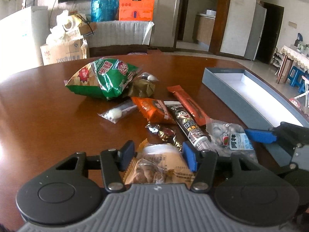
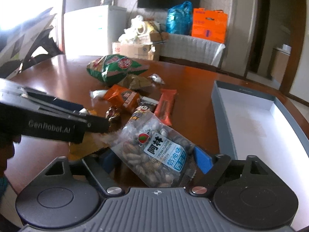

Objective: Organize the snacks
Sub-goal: 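Move the right tool to the pistachio bag while the left tool approaches the pastry bag, then close the right tool on the pistachio bag while the left tool grasps the pastry bag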

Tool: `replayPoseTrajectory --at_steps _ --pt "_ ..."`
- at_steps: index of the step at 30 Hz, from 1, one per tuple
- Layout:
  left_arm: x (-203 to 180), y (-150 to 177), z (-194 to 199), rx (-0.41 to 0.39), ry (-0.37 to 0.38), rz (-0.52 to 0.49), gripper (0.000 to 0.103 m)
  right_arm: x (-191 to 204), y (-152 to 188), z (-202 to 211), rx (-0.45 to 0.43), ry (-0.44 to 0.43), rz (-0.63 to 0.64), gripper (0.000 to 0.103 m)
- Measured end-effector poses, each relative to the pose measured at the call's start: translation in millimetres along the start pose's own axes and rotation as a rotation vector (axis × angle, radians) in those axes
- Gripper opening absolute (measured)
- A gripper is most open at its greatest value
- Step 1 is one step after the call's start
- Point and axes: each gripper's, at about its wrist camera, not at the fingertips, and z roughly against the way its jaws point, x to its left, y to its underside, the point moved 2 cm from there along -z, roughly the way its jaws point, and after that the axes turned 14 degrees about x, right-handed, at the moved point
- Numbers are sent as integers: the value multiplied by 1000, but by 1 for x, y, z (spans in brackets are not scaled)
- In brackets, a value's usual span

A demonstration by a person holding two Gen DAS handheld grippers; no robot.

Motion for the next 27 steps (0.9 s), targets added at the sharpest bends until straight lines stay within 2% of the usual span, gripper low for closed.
replayPoseTrajectory --at_steps 11,13,20,21,23,24,25,26,27 --pt "14 6 16 19 42 -31 59 1 1 0 11 -2 -1 82" --pt "15 7 21 3 39 -39 59 3 0 0 14 4 7 94" --pt "18 21 35 1 -15 -37 79 13 -1 0 8 29 38 97" --pt "19 24 35 2 -16 -34 79 13 0 -1 8 23 36 97" --pt "18 28 32 -2 -15 -39 78 13 -1 -1 9 14 30 94" --pt "17 28 30 3 -10 -34 76 12 -1 0 9 15 26 87" --pt "18 28 28 13 6 -31 71 11 -2 0 9 10 20 78" --pt "17 28 25 41 22 -45 62 9 -2 0 11 -5 9 73" --pt "16 29 24 31 20 -59 58 8 -2 0 13 -17 0 65"
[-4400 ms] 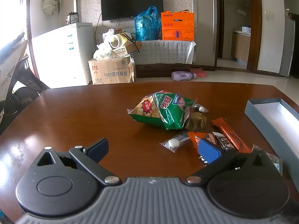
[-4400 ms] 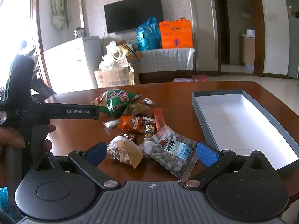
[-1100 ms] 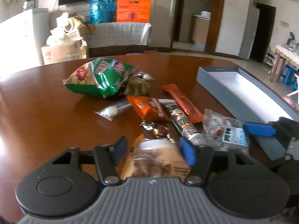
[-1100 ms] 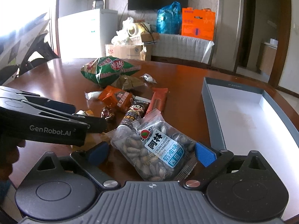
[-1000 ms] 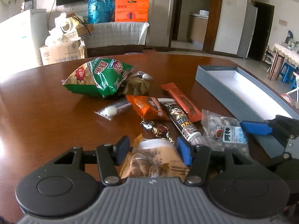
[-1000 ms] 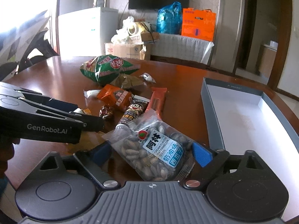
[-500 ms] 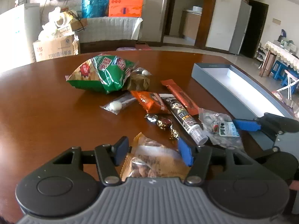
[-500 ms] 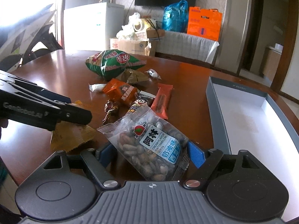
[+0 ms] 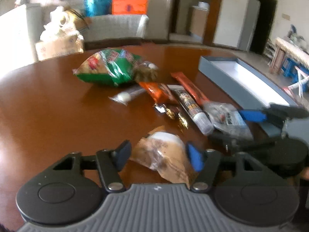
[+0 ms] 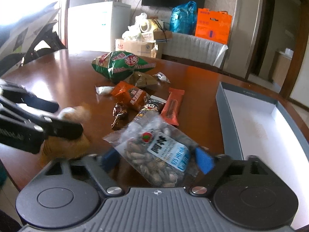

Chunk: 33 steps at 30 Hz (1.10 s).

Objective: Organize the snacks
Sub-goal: 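Close the right tool on the pistachio bag while the left tool grasps the pastry bag, then carry both bags into the grey box and open both tools to release them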

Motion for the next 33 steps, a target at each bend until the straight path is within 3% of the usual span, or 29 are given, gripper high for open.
replayPoseTrajectory --at_steps 3,7,12,21,33 --pt "-6 -2 -3 -10 -5 -42 50 0 0 0 -2 -2 5 60" --pt "-7 -4 -2 -13 5 -49 47 1 -1 2 -2 6 13 48" --pt "-7 -6 2 -29 9 -44 44 0 -2 8 -9 8 3 40" --pt "-6 -14 15 -80 10 -38 44 2 -7 27 -40 41 29 39" --pt "-39 -43 27 -156 64 -83 44 -17 -15 55 -93 97 -7 39"
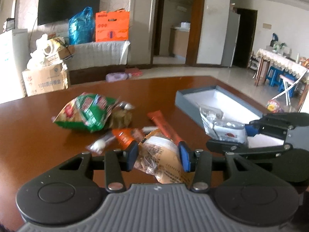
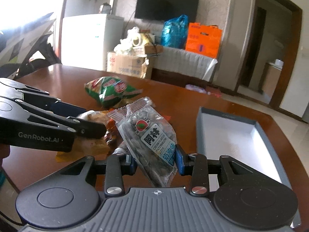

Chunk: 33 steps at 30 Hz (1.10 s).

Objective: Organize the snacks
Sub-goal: 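Carry both bags into the grey box and open both tools to release them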

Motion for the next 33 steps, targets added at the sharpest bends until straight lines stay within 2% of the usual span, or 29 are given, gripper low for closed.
replayPoseTrajectory --at_steps 5,17,22,26,33 --pt "-23 -20 -6 -21 31 -38 44 -27 2 6 -2 30 -69 39" --pt "-102 -61 -56 8 85 -130 44 -89 24 7 35 148 -234 39" --pt "-130 -71 -79 16 117 -143 44 -109 36 -1 63 174 -303 39" --pt "-152 -74 -104 43 109 -172 44 -117 46 -10 91 184 -331 39" --pt "-164 -73 -142 78 121 -170 45 -126 60 -26 140 195 -382 39"
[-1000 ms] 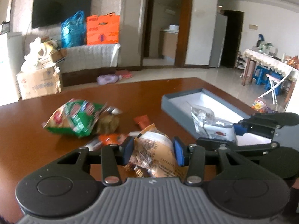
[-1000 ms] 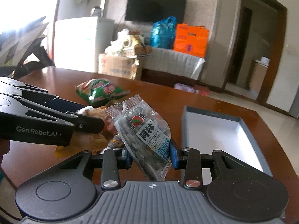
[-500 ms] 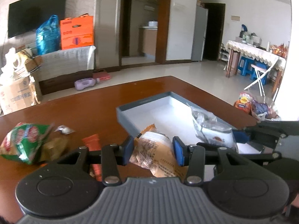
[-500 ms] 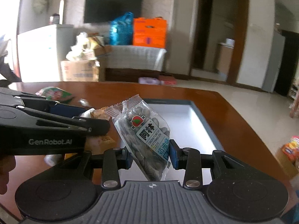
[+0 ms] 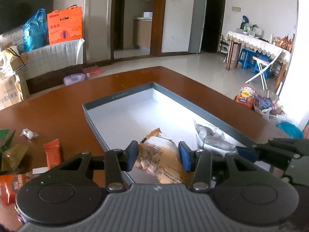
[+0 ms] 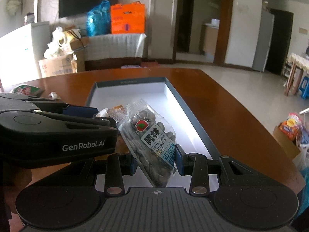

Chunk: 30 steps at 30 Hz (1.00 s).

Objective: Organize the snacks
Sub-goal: 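Carry both bags into the grey box and open both tools to release them, then withdraw both tools from the box back over the table snacks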

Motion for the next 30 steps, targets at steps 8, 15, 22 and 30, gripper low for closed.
replayPoseTrajectory --at_steps 8,15,22,30 --pt "3 0 -4 -47 -36 -3 77 6 -1 -7 16 17 11 40" --pt "10 4 7 -65 -31 6 85 11 -5 -2 -22 16 10 74" --pt "19 8 20 -75 -39 19 85 13 -5 15 -83 12 4 85" --pt "37 13 54 -106 -53 73 86 20 -4 45 -163 0 14 90"
